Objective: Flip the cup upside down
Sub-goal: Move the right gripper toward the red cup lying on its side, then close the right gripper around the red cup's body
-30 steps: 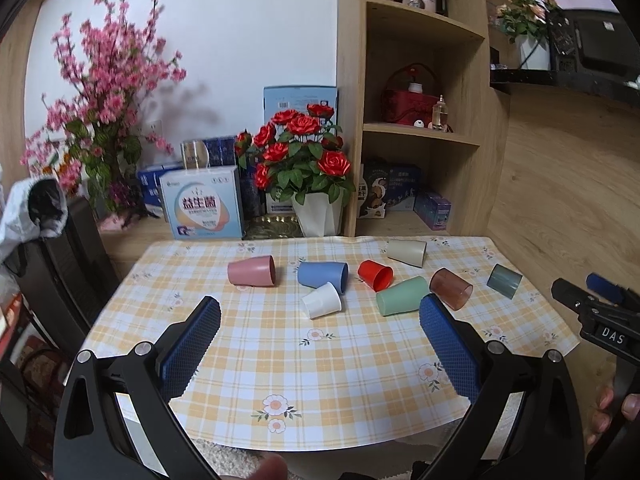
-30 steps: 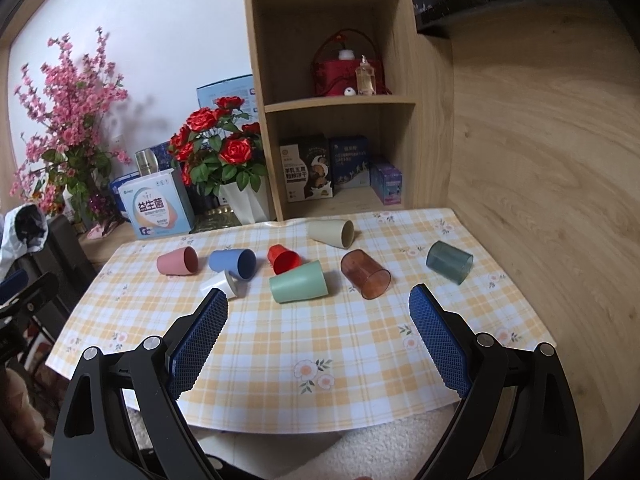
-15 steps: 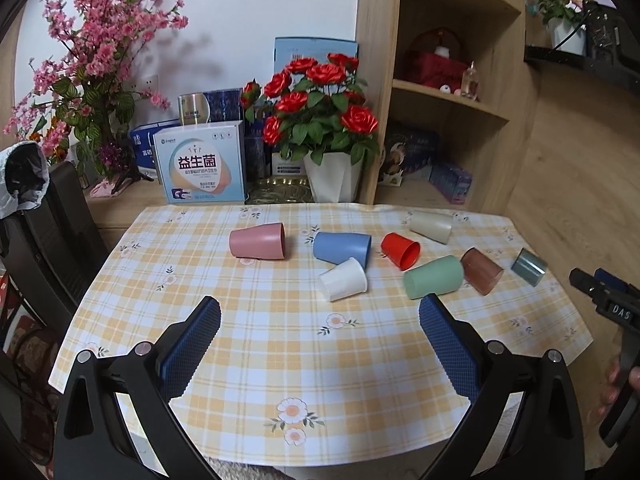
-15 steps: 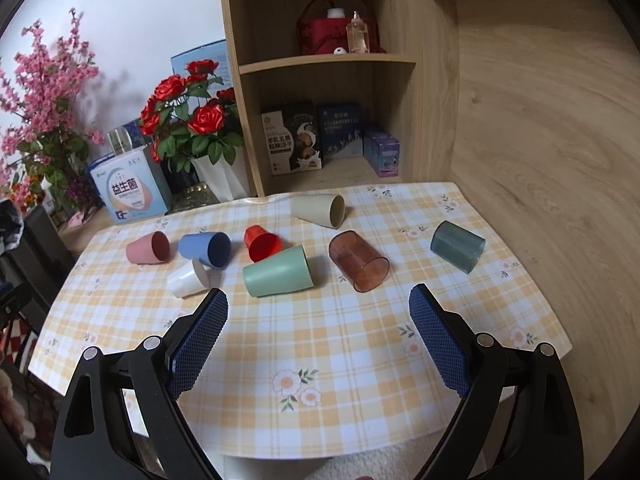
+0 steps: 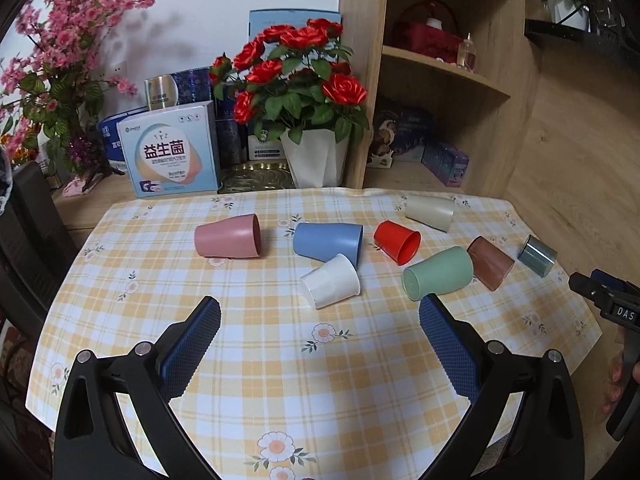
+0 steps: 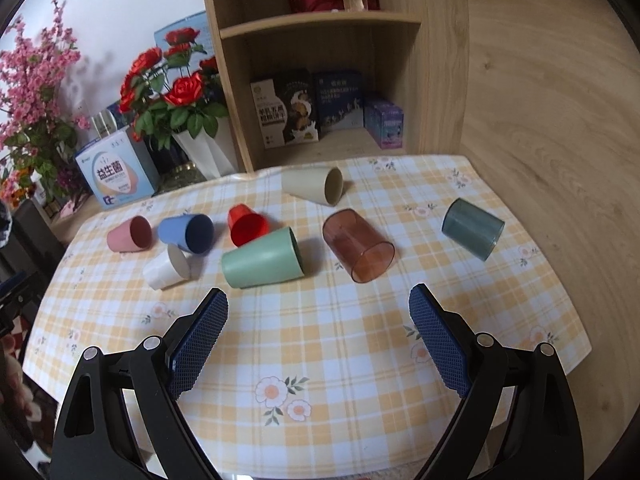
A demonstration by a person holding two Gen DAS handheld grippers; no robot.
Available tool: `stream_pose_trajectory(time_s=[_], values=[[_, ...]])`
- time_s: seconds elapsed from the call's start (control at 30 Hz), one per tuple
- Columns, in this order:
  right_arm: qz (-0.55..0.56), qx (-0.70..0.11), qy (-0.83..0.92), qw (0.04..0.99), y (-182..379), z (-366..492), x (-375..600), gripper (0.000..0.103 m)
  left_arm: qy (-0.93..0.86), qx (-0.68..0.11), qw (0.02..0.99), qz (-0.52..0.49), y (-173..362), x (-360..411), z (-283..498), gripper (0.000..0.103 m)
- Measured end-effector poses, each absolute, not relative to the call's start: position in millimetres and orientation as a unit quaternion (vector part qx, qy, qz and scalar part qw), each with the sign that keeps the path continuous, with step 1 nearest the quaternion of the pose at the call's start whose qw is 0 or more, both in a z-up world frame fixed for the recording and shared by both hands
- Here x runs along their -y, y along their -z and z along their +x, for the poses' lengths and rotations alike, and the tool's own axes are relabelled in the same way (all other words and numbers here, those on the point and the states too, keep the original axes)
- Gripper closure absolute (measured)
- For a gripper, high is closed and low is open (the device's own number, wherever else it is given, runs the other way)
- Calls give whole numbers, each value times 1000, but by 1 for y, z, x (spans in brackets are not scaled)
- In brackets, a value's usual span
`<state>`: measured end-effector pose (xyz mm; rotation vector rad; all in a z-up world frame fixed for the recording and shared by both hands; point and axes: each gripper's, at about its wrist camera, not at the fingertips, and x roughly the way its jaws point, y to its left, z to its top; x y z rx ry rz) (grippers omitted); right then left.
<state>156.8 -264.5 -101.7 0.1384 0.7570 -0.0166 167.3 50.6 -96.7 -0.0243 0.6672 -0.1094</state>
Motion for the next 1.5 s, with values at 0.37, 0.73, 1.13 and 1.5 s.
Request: stream_pose_trajectory(time_s=[0.37,0.73,1.13,1.5], values=[[36,-403,-76,911,118,221,258,14,35,-324,945,-31,107,-69,199,6],[-110,-475,-181,854,148,352,174,14,0,-312,950,-26,121,-101,233,6],[-116,-590,-173,780,206,455,134,14,-22,-349,934,-70,153,-152,245,6],[-29,-674,-139,725,248,489,138,46,-22,-360,928,-91,164,-150,237,6]])
